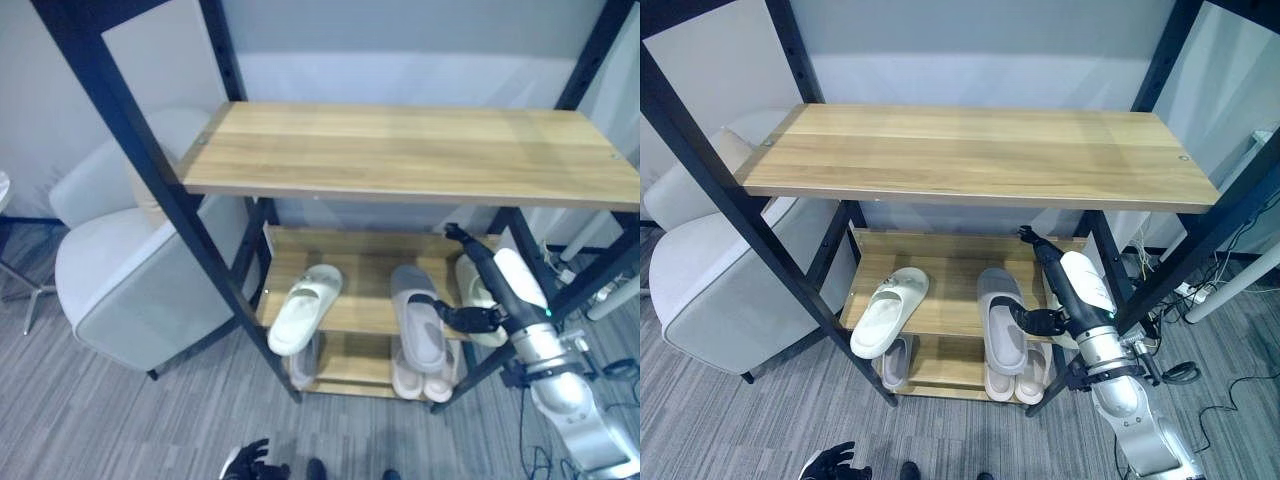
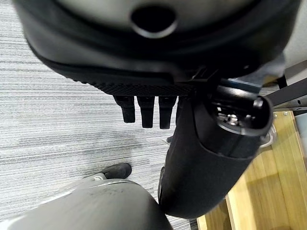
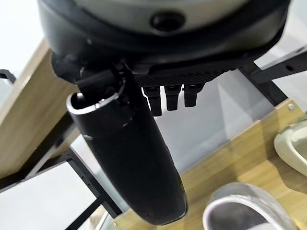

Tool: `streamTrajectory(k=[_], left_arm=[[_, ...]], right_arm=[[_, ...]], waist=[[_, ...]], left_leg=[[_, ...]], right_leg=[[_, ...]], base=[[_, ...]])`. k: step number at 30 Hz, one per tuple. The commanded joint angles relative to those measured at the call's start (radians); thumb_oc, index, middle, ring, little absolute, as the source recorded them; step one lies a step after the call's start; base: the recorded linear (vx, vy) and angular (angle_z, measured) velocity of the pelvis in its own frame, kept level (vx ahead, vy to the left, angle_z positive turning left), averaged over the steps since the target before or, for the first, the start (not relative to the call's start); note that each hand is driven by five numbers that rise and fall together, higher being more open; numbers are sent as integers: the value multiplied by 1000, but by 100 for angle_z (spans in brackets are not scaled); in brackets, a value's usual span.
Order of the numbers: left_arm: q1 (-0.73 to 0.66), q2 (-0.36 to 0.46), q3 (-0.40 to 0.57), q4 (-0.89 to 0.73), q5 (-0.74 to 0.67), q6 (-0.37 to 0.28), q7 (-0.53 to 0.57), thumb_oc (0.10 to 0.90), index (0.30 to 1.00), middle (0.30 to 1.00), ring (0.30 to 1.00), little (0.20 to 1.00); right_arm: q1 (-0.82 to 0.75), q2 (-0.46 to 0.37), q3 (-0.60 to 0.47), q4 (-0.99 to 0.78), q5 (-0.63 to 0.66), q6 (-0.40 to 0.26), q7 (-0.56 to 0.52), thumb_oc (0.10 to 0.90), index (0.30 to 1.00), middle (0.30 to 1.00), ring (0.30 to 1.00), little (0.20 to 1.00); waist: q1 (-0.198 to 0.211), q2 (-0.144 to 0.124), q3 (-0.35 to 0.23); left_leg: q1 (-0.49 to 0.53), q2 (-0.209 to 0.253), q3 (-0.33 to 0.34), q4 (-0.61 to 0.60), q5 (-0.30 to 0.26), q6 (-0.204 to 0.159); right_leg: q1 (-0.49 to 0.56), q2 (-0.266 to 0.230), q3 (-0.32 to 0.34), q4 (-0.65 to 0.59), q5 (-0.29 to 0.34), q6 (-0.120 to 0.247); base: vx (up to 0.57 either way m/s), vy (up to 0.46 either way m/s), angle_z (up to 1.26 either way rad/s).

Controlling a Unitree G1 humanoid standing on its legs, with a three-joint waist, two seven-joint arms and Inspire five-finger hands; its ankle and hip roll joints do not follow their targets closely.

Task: Arrange the slippers neatly on the shoe rack.

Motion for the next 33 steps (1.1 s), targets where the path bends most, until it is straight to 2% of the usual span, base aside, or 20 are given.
streamTrajectory(k=[1,10,23,24,25,33], left_arm=[[-4,-58,-49,63,47,-4,-29,800,900,900,900,900],[-33,-47,-68,44,10,-6,0,800,900,900,900,900],[-52,-38,-95,19,-20,-10,27,800,900,900,900,900],[-53,-38,-94,19,-20,-10,27,800,900,900,900,900],[-54,-38,-94,18,-21,-10,30,800,900,900,900,900],[-51,-36,-82,19,-13,-4,27,800,900,900,900,900]], right_arm=[[-108,-62,-76,-31,-62,-30,-102,800,900,900,900,900],[-266,-68,11,114,-106,20,-186,800,900,900,900,900],[-419,0,123,278,-116,55,-253,800,900,900,900,900],[-422,1,124,280,-117,55,-254,718,778,778,778,778],[-429,2,129,284,-119,57,-256,400,300,300,300,300],[-374,18,126,259,-117,50,-229,400,300,300,300,300]], waist=[[35,-19,9],[63,-15,87],[108,-24,120],[107,-24,120],[109,-25,120],[108,-37,110]], left_leg=[[27,36,-29,-1,-100,-42],[-61,31,-35,17,-75,-42],[-125,25,-52,53,-77,-37],[-125,25,-52,53,-77,-37],[-126,25,-54,53,-77,-37],[-104,26,-57,48,-89,-37]], right_leg=[[-31,-64,-55,35,-32,86],[-106,-74,-53,27,-5,87],[-144,-83,-53,23,11,85],[-144,-83,-53,23,11,85],[-145,-83,-54,23,11,85],[-129,-81,-59,20,5,84]], base=[[-65,15,1],[-86,5,-1],[-2,1,-1],[0,0,0],[9,-6,4],[25,-7,5]])
